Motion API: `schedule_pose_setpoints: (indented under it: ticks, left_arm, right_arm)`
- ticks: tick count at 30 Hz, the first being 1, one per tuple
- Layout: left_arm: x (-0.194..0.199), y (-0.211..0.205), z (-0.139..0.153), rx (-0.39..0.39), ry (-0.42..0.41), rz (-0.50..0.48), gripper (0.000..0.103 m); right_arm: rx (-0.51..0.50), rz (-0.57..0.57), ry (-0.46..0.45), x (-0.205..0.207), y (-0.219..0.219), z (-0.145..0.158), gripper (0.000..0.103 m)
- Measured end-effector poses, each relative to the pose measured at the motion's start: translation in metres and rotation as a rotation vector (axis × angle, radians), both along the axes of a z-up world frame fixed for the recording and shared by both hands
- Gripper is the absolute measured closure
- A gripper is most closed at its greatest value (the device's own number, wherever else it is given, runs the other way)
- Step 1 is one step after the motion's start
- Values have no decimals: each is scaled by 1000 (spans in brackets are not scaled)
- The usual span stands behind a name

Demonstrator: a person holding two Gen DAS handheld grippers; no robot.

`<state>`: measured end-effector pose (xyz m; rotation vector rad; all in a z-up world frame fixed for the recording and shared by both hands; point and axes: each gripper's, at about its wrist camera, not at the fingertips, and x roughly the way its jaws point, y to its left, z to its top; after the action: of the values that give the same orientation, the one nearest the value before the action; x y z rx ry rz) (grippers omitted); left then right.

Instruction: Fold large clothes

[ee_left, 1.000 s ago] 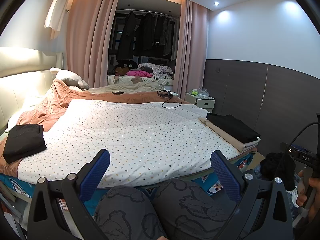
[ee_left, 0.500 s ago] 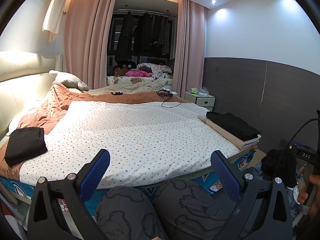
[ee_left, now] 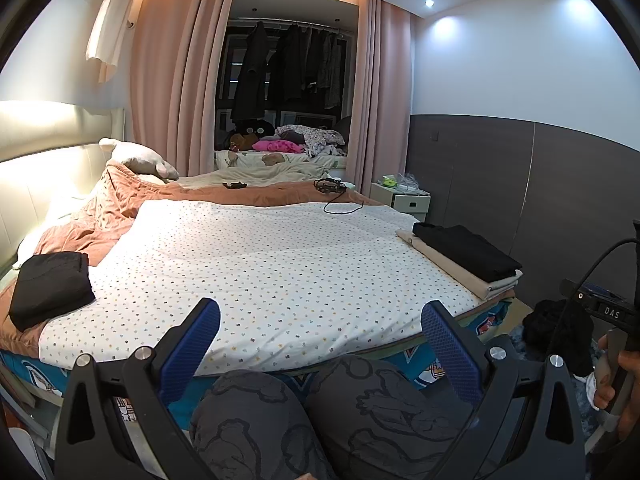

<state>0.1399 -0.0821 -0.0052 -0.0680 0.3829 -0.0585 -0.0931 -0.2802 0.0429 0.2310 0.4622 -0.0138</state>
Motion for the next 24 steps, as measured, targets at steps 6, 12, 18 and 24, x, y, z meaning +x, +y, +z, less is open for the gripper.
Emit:
schedule_pose_setpoints:
  ticks: [6, 12, 18, 24]
  left_arm:
    - [0, 0, 0, 1, 2, -2, 0]
    - [-1, -1, 0, 5, 2, -1, 0]
    - [-1, -2, 0, 10, -3, 4, 0]
    - [1, -2, -5, 7, 9, 2, 0]
  right_arm:
    - [-3, -3, -2, -1, 0, 1, 0]
    - [-4, -3, -2, -1, -1, 0, 0]
    - [-7, -2, -4, -2, -2, 1, 0]
    - [-19, -2, -4, -3, -2, 2, 0]
